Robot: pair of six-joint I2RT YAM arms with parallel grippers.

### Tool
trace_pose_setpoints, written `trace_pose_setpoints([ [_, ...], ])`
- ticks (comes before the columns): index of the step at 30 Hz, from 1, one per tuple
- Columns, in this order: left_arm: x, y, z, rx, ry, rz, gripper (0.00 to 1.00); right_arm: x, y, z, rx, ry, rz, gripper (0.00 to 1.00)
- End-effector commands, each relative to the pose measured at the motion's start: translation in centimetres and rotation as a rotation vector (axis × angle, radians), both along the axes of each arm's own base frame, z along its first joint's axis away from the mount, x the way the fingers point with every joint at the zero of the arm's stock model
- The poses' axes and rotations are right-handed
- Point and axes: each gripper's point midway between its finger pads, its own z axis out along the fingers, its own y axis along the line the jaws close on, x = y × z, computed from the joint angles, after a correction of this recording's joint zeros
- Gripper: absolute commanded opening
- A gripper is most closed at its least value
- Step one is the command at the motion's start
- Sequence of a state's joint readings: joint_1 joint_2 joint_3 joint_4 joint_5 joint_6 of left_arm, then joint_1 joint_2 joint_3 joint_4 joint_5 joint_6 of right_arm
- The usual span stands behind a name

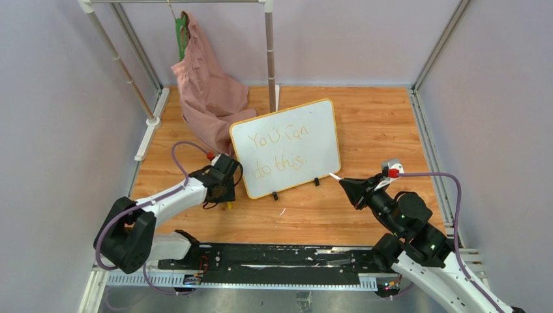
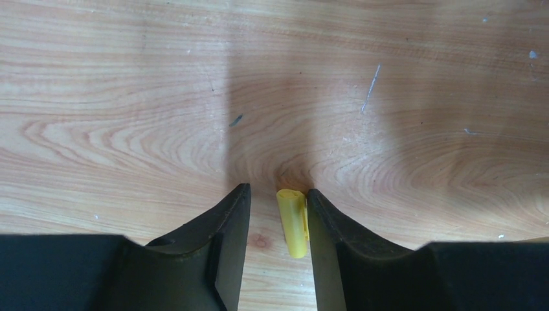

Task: Write a sentence on the whiteboard
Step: Close the whiteboard marker at the center of the board.

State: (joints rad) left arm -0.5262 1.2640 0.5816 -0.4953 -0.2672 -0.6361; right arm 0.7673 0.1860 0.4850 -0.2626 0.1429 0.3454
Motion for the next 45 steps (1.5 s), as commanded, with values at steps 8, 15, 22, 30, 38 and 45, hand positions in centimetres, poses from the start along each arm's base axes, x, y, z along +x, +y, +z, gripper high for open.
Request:
trace_pose_setpoints([
  [8, -1.0, 0.2, -1.7, 0.025, 0.037, -0.011, 0.42, 0.3, -0.4, 0.4, 0.009, -0.01, -0.025, 0.0],
  [15, -1.8, 0.4, -1.9, 0.007, 0.046, 0.025, 0.48, 0.3, -0.4, 0.4, 0.007, -0.008, -0.025, 0.0],
  [22, -2.2, 0.7, -2.3, 0.012, 0.06, 0.053, 0.46, 0.2, -0.3, 0.5, 0.009, -0.007, -0.017, 0.0],
  [30, -2.6, 0.9, -2.1, 0.014, 0.076, 0.081, 0.46, 0.2, -0.5, 0.5, 0.008, -0.006, -0.023, 0.0],
  [38, -3.6, 1.7, -1.2, 0.019, 0.073, 0.14, 0.47, 0.2, -0.4, 0.3, 0.014, -0.004, -0.021, 0.0],
  [45, -3.9, 1.3, -1.5, 0.03, 0.095, 0.136, 0.46, 0.1, -0.3, 0.2, 0.016, 0.0, -0.02, 0.0],
])
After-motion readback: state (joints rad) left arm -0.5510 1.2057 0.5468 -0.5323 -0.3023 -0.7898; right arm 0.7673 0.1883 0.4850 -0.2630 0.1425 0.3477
